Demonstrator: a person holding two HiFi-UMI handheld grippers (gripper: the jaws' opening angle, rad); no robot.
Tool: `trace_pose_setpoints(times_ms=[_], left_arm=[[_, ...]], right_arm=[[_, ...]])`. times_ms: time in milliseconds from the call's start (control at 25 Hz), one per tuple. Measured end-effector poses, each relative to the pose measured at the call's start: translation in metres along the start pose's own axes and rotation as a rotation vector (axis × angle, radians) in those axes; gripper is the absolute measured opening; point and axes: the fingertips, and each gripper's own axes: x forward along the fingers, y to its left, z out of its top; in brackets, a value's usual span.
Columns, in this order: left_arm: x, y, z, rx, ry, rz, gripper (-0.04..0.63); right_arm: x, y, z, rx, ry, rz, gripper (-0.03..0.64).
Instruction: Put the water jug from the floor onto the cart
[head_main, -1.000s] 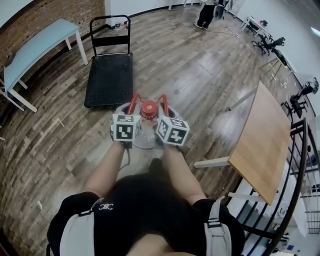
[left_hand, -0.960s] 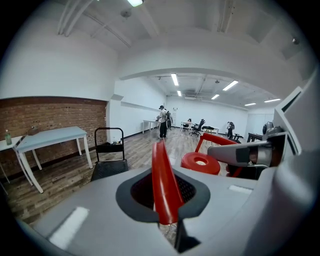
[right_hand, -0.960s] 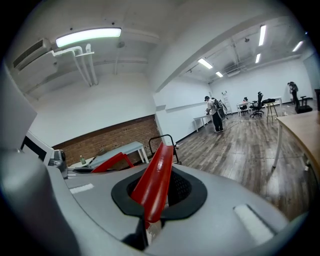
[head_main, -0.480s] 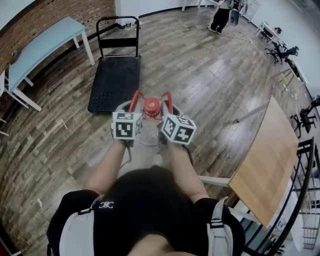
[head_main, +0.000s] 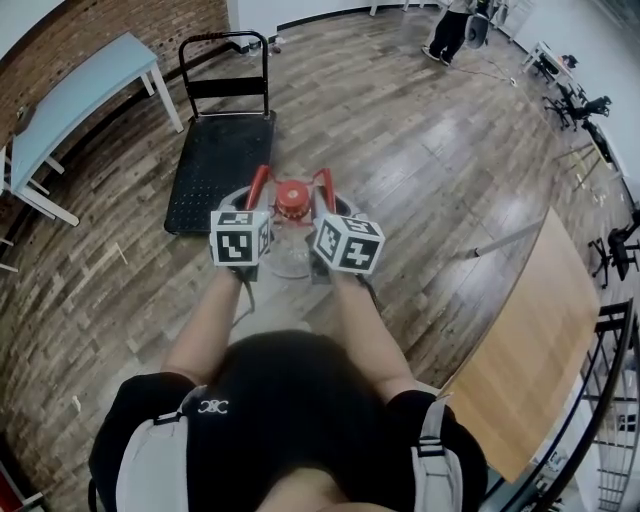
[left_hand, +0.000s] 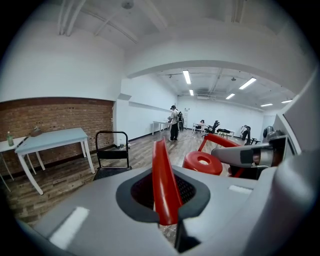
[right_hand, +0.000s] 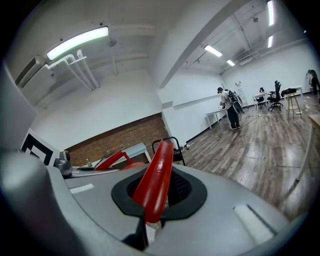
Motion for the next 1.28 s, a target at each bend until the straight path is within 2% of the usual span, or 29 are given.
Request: trace_pose_setpoints(times_ms=[240,400,840,1080,1280], left_arm=[[0.040,-0.014,0.021,-0.018,-0.026,0.025,0.020],[0.066,-0.020,0.031,-0.014,-0.025,0.031,0.021],[0.140,-0.009,0.037,-0.042,0.001,0.039,0.021],[0.196,0.000,0.045,-0.012,0.030,0.043,0.021],[0.237,0.022,0.060,-0.018,0.050,0.052,0.023]], right_arm=[[0.026,-0.035,0.025,-0.023,0.002,0.054,0.040],[0.044,-0.055,0.038,-0.031,0.012,0.056,0.039],[0.106,-0.093,0.044,-0.035,0.053,0.064,0.041],[0.156,-0.121,0.048,-0.011,0.093,0.059,0.041],[0.207,-0.130,0.065,-0.006,0.118,0.075,0.040]])
